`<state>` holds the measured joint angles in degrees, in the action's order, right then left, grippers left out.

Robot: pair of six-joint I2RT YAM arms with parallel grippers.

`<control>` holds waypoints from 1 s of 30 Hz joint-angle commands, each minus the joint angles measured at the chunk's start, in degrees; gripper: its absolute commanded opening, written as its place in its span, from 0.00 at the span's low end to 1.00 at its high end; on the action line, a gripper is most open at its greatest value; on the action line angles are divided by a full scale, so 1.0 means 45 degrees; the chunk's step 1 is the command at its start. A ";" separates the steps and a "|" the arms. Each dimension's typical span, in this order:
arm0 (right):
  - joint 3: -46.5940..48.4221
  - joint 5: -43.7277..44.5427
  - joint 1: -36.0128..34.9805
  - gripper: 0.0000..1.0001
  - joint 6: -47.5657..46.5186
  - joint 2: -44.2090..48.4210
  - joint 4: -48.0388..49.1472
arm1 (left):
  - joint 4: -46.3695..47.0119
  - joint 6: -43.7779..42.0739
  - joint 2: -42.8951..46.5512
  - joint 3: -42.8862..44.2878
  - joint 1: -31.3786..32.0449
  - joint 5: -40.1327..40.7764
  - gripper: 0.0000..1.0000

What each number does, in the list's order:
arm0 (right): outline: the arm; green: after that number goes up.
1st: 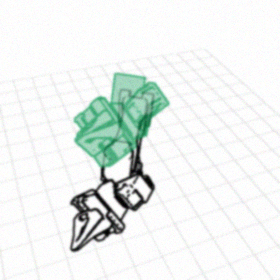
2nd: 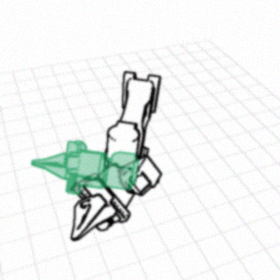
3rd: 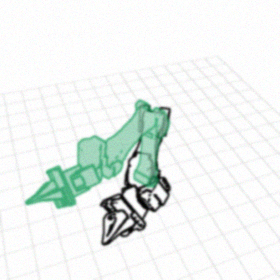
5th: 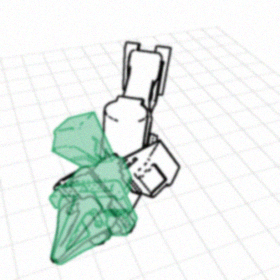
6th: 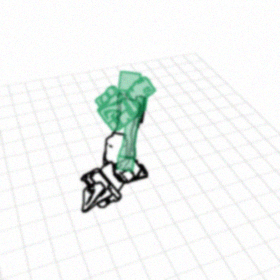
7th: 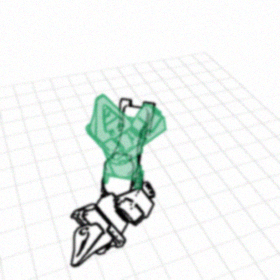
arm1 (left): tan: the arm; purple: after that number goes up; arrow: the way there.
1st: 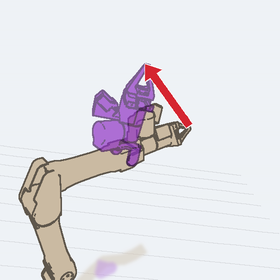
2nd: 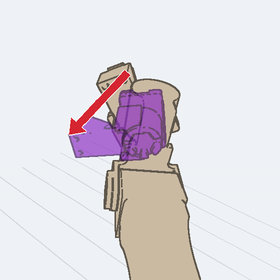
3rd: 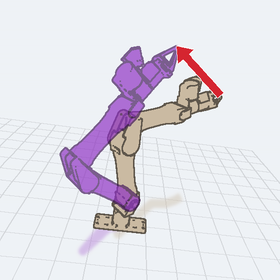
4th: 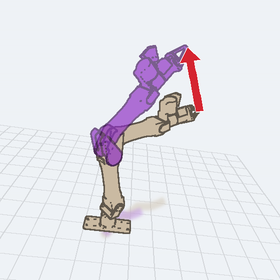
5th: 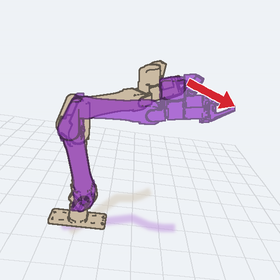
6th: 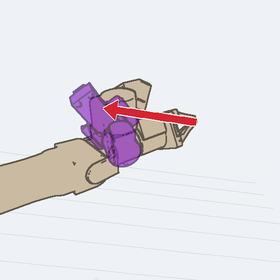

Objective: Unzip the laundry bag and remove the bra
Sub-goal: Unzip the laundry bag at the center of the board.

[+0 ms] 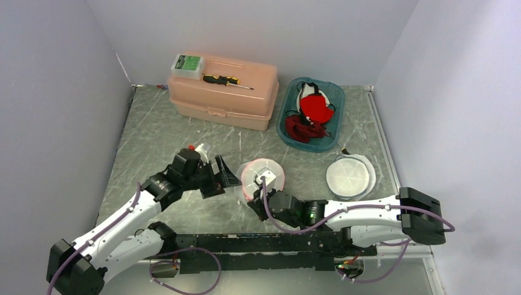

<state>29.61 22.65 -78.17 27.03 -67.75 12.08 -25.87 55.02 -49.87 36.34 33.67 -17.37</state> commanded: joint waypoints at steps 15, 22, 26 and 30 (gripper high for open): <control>0.0048 -0.0366 0.0009 0.00 -0.0171 0.0816 0.0445 | 0.5264 0.1867 -0.3384 -0.0248 0.0974 -0.1295 0.55; -0.0284 -0.0012 0.0018 0.00 0.0070 0.1369 0.0044 | 0.5187 0.1617 -0.3450 -0.0190 0.0994 -0.0990 0.17; -0.0580 0.0342 0.0008 0.00 0.0431 0.1789 -0.0705 | 0.4852 0.1462 -0.3518 0.0016 0.0994 -0.0894 0.03; -0.1106 0.0839 0.0008 0.00 0.0955 0.2441 -0.1553 | 0.4869 0.1362 -0.3550 0.0072 0.0977 -0.0851 0.03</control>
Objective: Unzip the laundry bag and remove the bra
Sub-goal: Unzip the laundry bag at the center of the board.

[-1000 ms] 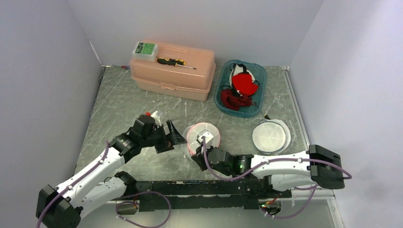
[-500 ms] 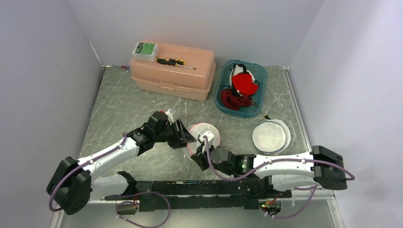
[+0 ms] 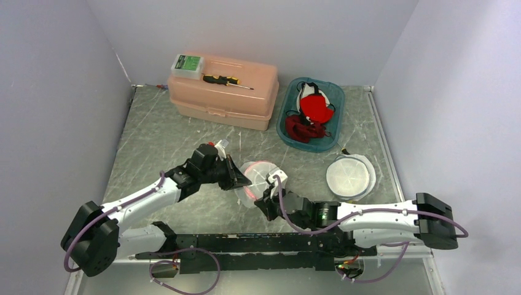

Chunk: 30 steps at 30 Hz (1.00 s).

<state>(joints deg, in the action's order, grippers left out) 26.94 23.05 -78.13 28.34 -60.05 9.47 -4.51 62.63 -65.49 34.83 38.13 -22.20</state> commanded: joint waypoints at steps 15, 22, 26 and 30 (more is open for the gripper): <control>-0.1655 0.1857 0.0020 0.00 0.1501 0.3349 -0.3308 | 0.0407 -0.1538 -0.0677 0.1210 -0.0443 -0.1277 0.03; -0.2066 0.0927 0.0002 0.00 0.1408 0.3687 -0.2265 | -0.0167 -0.2131 -0.0696 0.2250 -0.0758 -0.1313 0.03; -0.1940 0.0442 0.0011 0.00 0.1190 0.3242 -0.1342 | -0.0032 -0.2138 -0.0785 0.2023 -0.0773 -0.1495 0.03; -0.1427 0.1357 0.0011 0.00 0.1702 0.2227 -0.2038 | 0.0617 -0.1844 -0.0532 0.1530 -0.0758 -0.1621 0.03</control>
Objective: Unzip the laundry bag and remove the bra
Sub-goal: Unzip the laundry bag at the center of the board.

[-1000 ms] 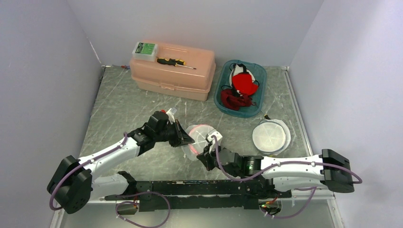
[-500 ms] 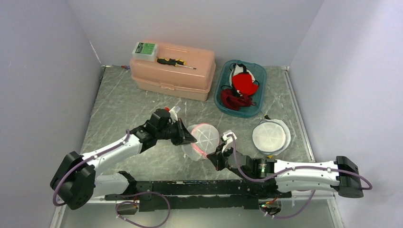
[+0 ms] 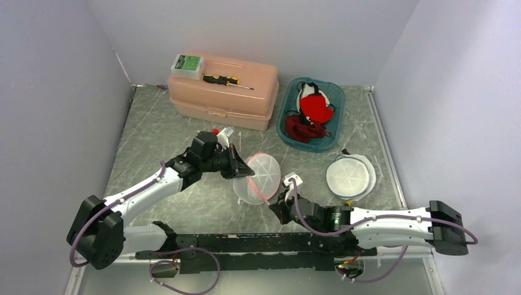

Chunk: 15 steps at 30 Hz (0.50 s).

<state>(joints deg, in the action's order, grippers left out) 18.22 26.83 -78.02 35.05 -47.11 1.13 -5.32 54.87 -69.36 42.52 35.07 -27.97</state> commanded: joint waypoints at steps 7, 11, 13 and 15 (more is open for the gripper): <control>0.0179 0.2134 0.0013 0.00 0.1122 -0.0324 -0.0767 | -0.0312 -0.1114 0.0259 0.0625 -0.0117 -0.0906 0.03; 0.0168 0.1680 0.0012 0.00 0.0520 -0.0240 -0.0307 | -0.0918 -0.1253 0.0226 0.0743 -0.0102 -0.0860 0.51; 0.0197 0.1254 0.0003 0.00 0.0230 -0.0324 0.0261 | -0.1616 -0.1103 0.0685 0.0714 -0.0099 -0.0353 0.75; 0.0402 0.0951 0.0000 0.00 0.0061 -0.0597 0.0533 | -0.2622 -0.0850 0.1486 0.0580 -0.0088 0.0345 0.94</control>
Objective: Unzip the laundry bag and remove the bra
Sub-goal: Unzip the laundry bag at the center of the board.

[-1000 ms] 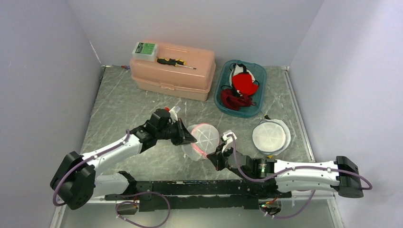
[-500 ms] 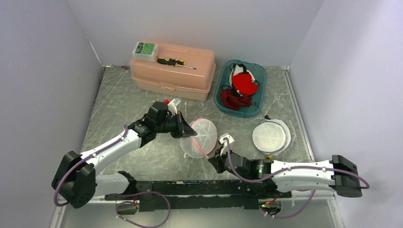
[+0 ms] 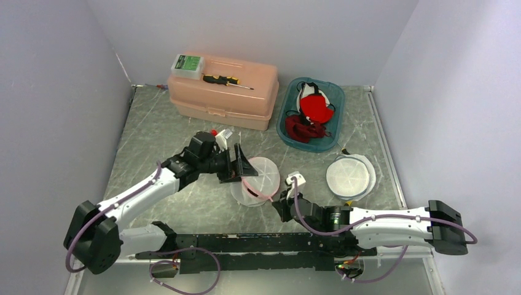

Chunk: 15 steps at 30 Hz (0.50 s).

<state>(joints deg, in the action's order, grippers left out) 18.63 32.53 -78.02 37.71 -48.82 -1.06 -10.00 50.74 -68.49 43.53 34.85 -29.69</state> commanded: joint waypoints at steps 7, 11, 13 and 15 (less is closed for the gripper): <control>0.1294 -0.1613 -0.0012 0.00 -0.1538 -0.1834 0.2489 | -0.4639 0.2275 0.4894 -0.0909 0.0330 0.2365 0.95; 0.1911 -0.2352 -0.0015 0.00 -0.2165 -0.2732 0.3116 | -0.5711 0.3464 0.6390 -0.0977 0.1273 0.3307 0.95; 0.2235 -0.2690 -0.0015 0.00 -0.2467 -0.3088 0.3314 | -0.5617 0.4095 0.6831 -0.1140 0.1867 0.3809 0.95; 0.2548 -0.2973 -0.0009 0.00 -0.2735 -0.3383 0.3431 | -0.5198 0.4531 0.6752 -0.1329 0.2408 0.4164 0.95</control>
<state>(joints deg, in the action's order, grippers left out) 25.82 23.00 -78.04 29.43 -62.33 8.95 -32.64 64.47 -38.70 38.87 41.95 -16.40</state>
